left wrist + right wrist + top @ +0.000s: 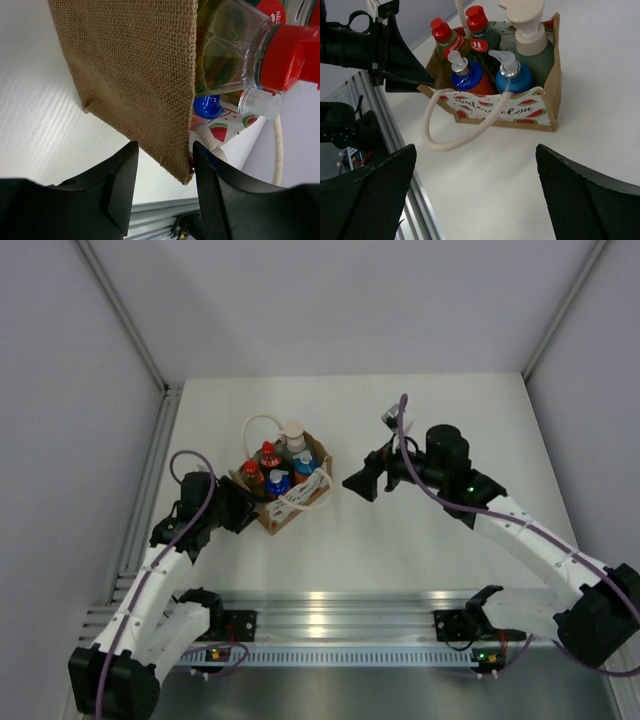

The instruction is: Take the personal care products out of the canvas bag

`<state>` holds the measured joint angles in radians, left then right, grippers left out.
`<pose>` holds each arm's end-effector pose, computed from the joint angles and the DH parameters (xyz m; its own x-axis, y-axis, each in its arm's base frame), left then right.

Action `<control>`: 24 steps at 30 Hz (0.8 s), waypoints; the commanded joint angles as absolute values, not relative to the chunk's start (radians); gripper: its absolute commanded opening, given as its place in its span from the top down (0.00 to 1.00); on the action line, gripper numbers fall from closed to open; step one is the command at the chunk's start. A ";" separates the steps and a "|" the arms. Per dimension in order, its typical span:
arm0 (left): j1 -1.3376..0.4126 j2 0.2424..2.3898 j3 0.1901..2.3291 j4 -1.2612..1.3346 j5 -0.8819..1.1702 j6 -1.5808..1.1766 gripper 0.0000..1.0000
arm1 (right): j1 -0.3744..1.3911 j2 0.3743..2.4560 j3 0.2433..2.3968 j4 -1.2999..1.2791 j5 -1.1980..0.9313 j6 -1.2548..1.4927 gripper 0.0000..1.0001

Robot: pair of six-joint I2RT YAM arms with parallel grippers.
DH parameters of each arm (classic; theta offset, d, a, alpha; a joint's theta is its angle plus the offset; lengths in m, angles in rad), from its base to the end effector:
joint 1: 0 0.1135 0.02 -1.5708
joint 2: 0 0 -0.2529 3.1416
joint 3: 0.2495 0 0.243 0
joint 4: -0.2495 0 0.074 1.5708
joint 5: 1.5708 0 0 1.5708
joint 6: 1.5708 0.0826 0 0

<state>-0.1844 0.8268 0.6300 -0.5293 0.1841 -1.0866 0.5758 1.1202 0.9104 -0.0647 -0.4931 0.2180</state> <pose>0.2012 -0.0529 0.2093 -0.5825 -0.7764 -0.2405 -0.4311 0.5459 -0.7184 0.2253 0.1928 0.3110 -0.4084 -0.0380 -0.9120 -0.7922 0.5111 0.3335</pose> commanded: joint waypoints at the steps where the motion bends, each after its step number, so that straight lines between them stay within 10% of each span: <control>1: -0.179 0.821 0.611 -0.471 0.178 -1.088 0.48 | 0.653 1.201 1.023 0.043 -0.410 0.121 0.01; 13: -0.179 0.841 0.572 -0.439 0.160 -1.081 0.86 | 0.699 1.566 1.221 0.322 -0.462 -0.041 0.14; 24: -0.179 0.851 0.557 -0.407 0.167 -1.094 0.98 | 0.732 1.741 1.224 0.472 -0.525 -0.124 0.35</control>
<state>-0.1844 0.8280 0.5823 -0.4107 0.1902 -1.1023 0.7071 1.7226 1.2114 0.3054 -0.4778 -0.0757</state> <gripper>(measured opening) 0.048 0.668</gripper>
